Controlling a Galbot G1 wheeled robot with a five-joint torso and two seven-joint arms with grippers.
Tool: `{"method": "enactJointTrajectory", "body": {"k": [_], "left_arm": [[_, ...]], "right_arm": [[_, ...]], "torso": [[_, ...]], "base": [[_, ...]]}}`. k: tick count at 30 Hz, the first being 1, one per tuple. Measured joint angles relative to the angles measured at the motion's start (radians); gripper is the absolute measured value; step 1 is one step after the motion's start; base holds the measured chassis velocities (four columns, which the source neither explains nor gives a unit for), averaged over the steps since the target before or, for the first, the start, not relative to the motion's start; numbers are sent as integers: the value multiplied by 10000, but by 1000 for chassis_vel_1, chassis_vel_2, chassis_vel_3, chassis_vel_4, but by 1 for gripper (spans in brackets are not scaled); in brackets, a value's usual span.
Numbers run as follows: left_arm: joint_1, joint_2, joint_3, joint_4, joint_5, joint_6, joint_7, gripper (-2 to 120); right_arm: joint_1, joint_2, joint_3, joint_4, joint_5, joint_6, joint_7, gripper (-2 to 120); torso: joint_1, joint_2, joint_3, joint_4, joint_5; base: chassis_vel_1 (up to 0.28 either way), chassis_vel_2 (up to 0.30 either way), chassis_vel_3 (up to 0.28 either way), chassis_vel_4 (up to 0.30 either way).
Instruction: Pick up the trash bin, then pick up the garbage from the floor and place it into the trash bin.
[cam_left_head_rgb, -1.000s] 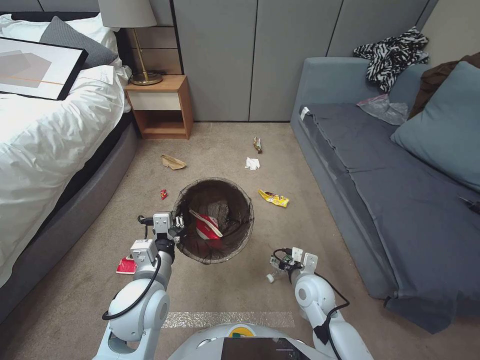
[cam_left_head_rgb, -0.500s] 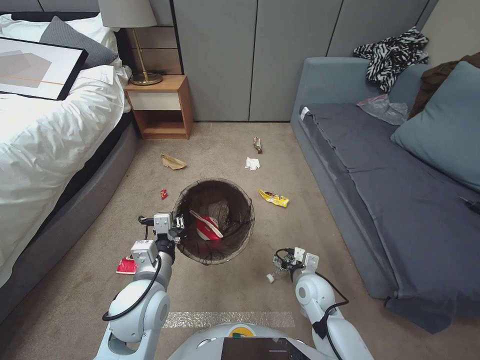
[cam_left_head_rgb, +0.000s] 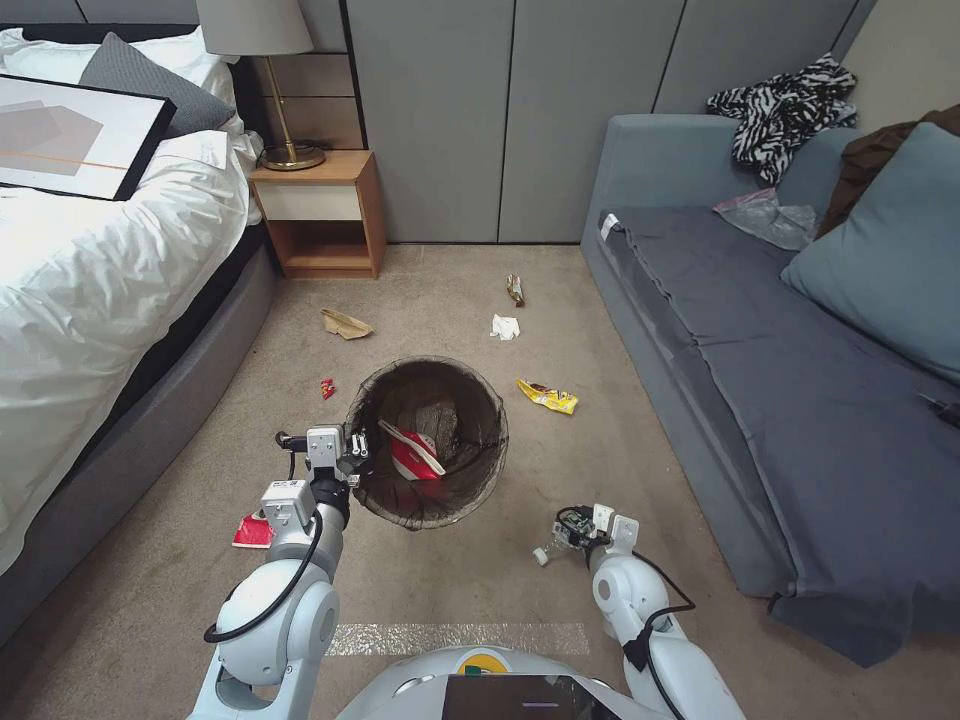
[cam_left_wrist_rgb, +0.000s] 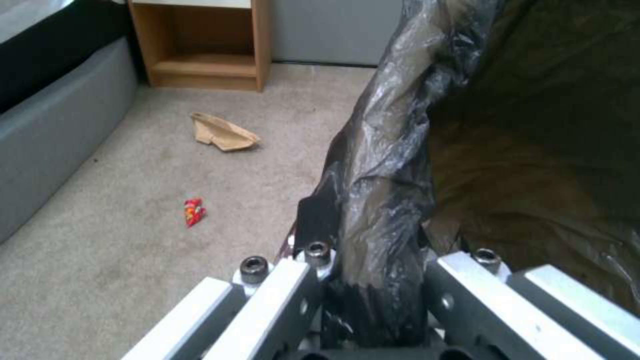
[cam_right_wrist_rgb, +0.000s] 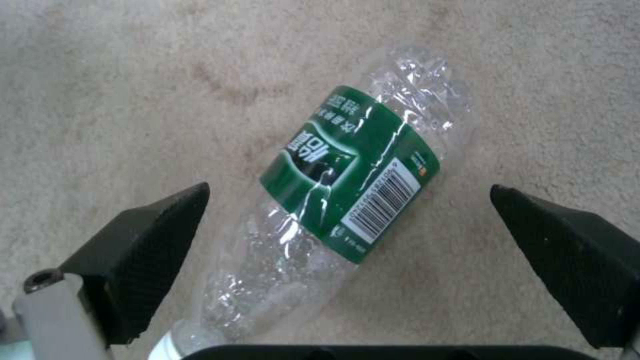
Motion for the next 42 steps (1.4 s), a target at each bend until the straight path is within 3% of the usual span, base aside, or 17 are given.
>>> {"method": "enactJointTrajectory", "body": {"k": [22,26,42], "left_arm": [[10,1,-1,9,-18,-25,21,3],[11,-3,9,9,-21,-29,23,3],[18,-15,18,-12,-23,-54,34,2]], "right_arm": [[145,16,87,-596,-278,457,-430,24],[135,10,95,-597,-371,529,-507,17],[89,6,108,-577,-683,835,-617,17]], "torso": [[0,1,0,0,-1],[0,1,0,0,-1],[0,1,0,0,0]], "base": [[0,0,0,0],[0,0,0,0],[0,0,0,0]]}}
